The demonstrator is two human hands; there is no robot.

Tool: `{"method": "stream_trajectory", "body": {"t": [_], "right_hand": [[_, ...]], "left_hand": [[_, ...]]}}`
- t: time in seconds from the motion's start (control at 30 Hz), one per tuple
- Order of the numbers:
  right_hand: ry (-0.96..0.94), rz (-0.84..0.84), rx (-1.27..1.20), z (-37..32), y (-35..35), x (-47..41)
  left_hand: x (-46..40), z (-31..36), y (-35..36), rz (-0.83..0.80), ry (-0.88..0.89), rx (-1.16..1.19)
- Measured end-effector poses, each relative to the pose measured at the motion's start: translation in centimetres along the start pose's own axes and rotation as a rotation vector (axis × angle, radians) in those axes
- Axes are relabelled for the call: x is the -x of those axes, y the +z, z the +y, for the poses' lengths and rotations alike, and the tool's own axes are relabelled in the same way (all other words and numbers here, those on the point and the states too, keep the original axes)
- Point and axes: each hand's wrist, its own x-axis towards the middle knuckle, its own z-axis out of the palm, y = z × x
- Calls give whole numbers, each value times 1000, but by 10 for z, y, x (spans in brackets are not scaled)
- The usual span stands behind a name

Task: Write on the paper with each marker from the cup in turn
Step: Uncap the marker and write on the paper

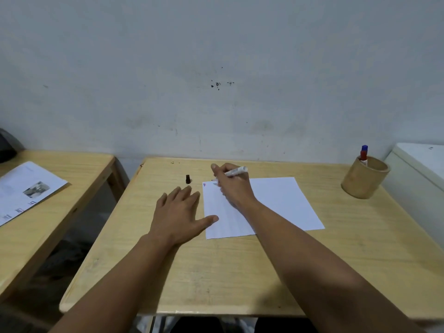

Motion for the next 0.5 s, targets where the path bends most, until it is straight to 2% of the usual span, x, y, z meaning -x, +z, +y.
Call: {"method": "stream_trajectory", "body": {"t": [0.3, 0.5], "right_hand": [[-17, 179, 62, 10, 3, -1], [-36, 155, 45, 9, 13, -6]], "left_hand": [[-2, -5, 7, 35, 12, 46], [-2, -6, 7, 41, 17, 55]]}}
